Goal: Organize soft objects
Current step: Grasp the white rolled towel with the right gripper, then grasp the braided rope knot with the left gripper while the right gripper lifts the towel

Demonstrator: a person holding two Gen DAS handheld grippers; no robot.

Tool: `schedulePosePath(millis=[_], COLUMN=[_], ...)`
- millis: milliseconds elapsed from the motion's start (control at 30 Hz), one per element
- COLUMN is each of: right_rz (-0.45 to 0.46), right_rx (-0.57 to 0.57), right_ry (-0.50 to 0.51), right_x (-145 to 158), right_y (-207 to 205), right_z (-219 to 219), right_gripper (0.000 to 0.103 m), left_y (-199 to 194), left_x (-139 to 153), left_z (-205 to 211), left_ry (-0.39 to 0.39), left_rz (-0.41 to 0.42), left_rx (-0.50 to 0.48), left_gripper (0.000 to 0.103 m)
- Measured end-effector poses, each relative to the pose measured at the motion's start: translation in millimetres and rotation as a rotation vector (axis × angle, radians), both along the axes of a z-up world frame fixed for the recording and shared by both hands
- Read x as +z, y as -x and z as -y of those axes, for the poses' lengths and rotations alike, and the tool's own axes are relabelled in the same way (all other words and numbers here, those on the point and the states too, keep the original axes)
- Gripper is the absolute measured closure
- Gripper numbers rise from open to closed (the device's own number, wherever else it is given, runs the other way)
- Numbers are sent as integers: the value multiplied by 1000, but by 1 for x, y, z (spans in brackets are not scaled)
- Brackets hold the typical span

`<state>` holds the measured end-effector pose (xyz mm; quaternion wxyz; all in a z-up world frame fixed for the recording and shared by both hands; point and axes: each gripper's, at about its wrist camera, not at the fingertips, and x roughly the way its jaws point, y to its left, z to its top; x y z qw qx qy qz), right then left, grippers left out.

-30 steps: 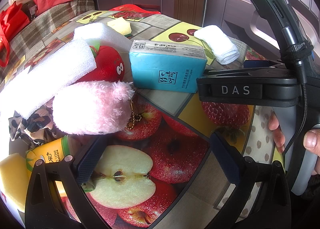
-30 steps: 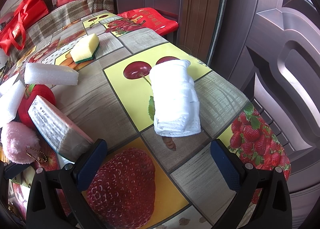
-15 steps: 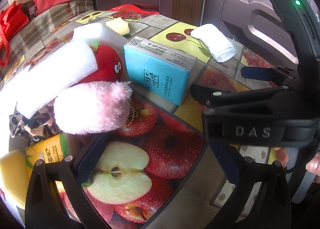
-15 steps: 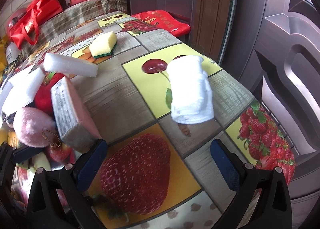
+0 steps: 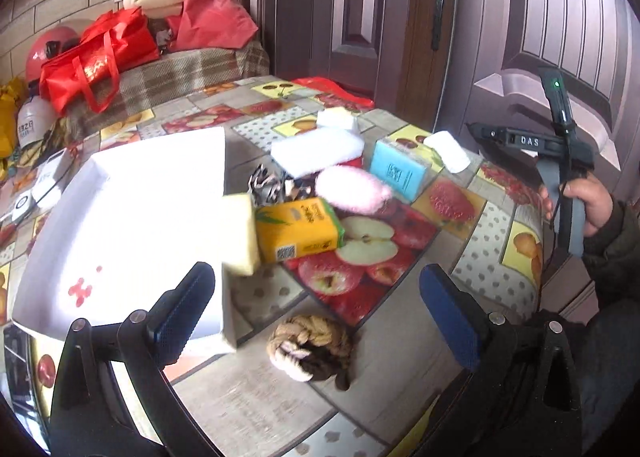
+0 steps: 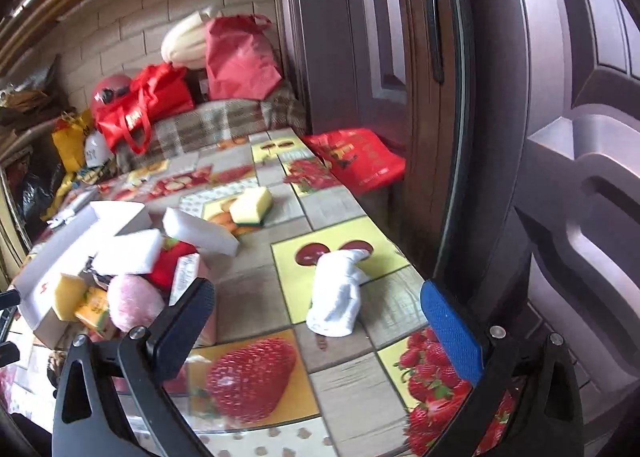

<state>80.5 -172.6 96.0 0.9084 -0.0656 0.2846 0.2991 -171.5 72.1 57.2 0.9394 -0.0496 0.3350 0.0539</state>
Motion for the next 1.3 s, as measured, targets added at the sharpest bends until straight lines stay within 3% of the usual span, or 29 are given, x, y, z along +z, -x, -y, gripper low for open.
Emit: schedulePosePath(millis=[100, 200, 300, 367, 433, 567, 667, 900, 1033, 1300], right_rz=[-61, -71, -97, -125, -155, -177, -174, -177, -186, -183], right_rx=[8, 25, 35, 47, 51, 74, 76, 76, 76, 76], right_ry=[63, 123, 166, 177, 186, 136, 128, 128, 126, 123], right_x=[-17, -27, -36, -42, -49, -44, -42, -42, -43, -42], right_y=[-26, -36, -45, -51, -56, -55, -55, -56, -57, -57], right_z=[-13, -30, -44, -48, -49, -40, -38, -40, -41, -41], right_gripper=[0, 3, 14, 31, 39, 60, 60, 60, 60, 60], left_y=[0, -1, -6, -2, 3, 8, 5, -26, -37, -14], left_x=[-19, -22, -23, -22, -24, -35, -42, -54, -60, -59], left_z=[-7, 6, 14, 20, 22, 14, 13, 0, 0, 7], left_ry=[38, -27, -45, -52, -54, 31, 59, 38, -35, -28], left_rz=[-74, -93, -123, -125, -138, -187, -207, -241, -255, -277], left_rx=[7, -7, -33, -53, -57, -53, -44, -78, -87, -69], left_gripper=[1, 1, 8, 10, 10, 14, 14, 15, 15, 15])
